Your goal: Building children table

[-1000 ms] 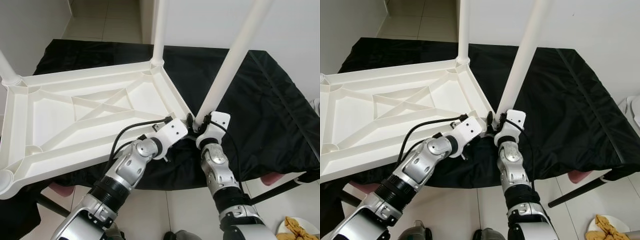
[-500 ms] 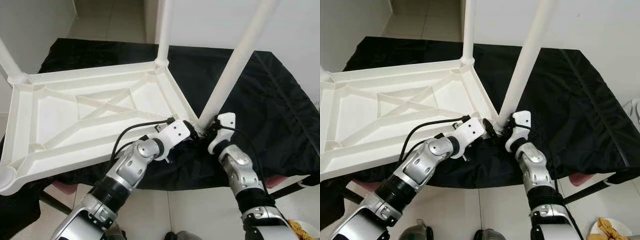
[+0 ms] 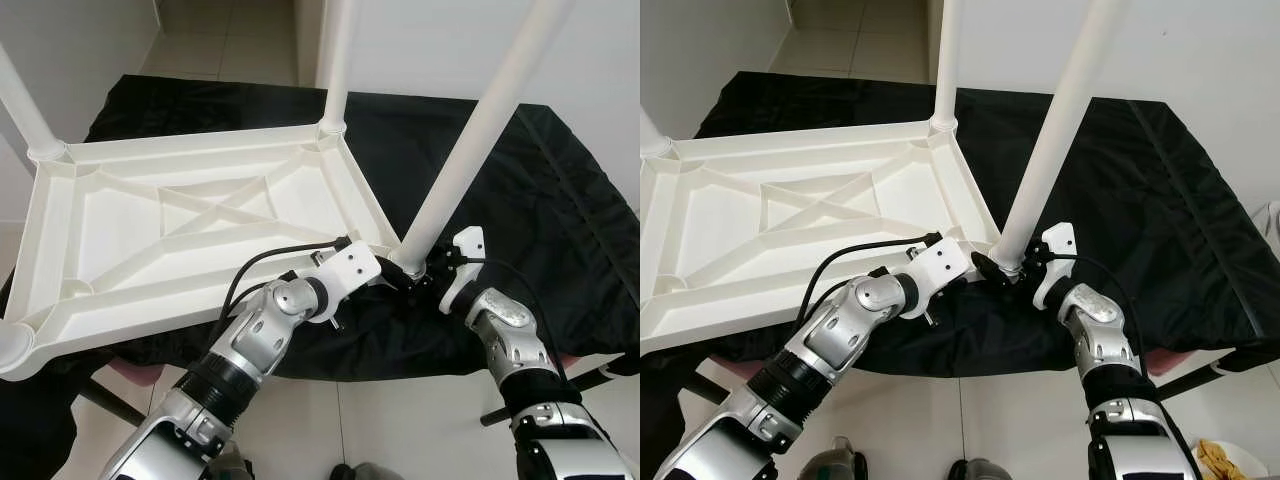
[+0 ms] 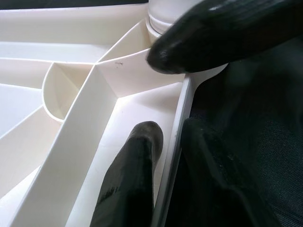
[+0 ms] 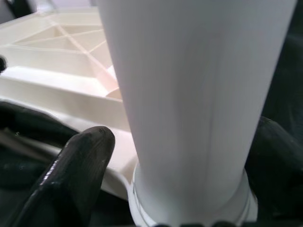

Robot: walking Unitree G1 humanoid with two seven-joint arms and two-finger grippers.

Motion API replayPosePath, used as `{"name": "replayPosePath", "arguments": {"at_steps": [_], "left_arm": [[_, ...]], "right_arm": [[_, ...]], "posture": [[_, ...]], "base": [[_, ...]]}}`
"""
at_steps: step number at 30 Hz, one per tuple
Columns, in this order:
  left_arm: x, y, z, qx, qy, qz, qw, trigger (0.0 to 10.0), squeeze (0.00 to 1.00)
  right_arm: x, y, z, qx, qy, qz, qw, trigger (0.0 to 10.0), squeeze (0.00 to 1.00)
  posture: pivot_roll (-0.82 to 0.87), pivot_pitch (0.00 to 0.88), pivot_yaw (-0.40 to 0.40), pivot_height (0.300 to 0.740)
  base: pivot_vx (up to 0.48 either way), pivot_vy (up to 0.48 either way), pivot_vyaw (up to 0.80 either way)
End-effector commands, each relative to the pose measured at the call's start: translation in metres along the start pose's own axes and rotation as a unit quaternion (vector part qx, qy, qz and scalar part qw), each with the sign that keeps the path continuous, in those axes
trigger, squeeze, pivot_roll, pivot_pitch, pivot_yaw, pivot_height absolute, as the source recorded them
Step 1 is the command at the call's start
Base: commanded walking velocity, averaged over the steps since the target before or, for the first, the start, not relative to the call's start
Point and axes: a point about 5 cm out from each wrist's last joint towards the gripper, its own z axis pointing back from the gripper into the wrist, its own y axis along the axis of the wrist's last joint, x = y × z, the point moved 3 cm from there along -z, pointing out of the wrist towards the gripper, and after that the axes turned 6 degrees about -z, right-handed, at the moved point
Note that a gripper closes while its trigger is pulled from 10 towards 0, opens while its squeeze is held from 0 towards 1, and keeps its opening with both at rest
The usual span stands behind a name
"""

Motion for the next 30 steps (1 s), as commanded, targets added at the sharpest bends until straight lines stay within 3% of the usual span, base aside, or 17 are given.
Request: {"name": "replayPosePath", "arguments": {"at_steps": [1, 6, 7, 8, 9, 10, 21, 30], "left_arm": [[0.001, 0.024, 0.001, 0.04, -0.004, -0.03, 0.999, 10.0, 0.0], [0.001, 0.024, 0.001, 0.041, -0.005, -0.029, 0.999, 10.0, 0.0], [0.001, 0.025, 0.001, 0.041, -0.006, -0.03, 0.999, 10.0, 0.0], [0.001, 0.025, 0.001, 0.041, -0.006, -0.03, 0.999, 10.0, 0.0], [0.001, 0.025, 0.001, 0.041, -0.006, -0.03, 0.999, 10.0, 0.0], [0.001, 0.025, 0.002, 0.041, -0.006, -0.03, 0.999, 10.0, 0.0], [0.002, 0.025, 0.001, 0.041, -0.007, -0.03, 0.999, 10.0, 0.0], [0.003, 0.025, 0.001, 0.039, -0.007, -0.032, 0.999, 10.0, 0.0]], "right_arm": [[0.002, -0.021, 0.01, -0.043, -0.004, -0.015, 0.999, 10.0, 0.0], [0.006, -0.023, 0.014, -0.051, -0.006, -0.02, 0.998, 9.8, 0.0], [0.008, -0.024, 0.015, -0.053, -0.005, -0.022, 0.998, 4.2, 0.0], [0.008, -0.024, 0.015, -0.053, -0.005, -0.022, 0.998, 4.2, 0.0], [0.009, -0.024, 0.016, -0.053, -0.005, -0.027, 0.998, 1.8, 0.0], [0.011, -0.023, 0.016, -0.052, -0.007, -0.03, 0.998, 0.0, 0.0], [0.013, -0.022, 0.012, -0.032, -0.026, -0.062, 0.997, 0.0, 0.0], [0.021, -0.012, 0.0, 0.021, -0.125, -0.07, 0.989, 0.0, 0.0]], "posture": [[0.08, 0.049, -0.046, 0.74], [0.08, 0.052, -0.043, 0.74], [0.08, 0.052, -0.042, 0.74], [0.08, 0.052, -0.042, 0.74], [0.08, 0.052, -0.042, 0.74], [0.08, 0.052, -0.041, 0.74], [0.08, 0.053, -0.043, 0.74], [0.07, 0.055, -0.049, 0.74]], "base": [[0.0, 0.0, 0.0], [0.0, 0.0, 0.0], [0.0, 0.0, 0.0], [0.0, 0.0, 0.0], [0.0, 0.0, 0.0], [0.0, 0.0, 0.0], [0.0, 0.0, 0.0], [0.0, 0.0, 0.0]]}}
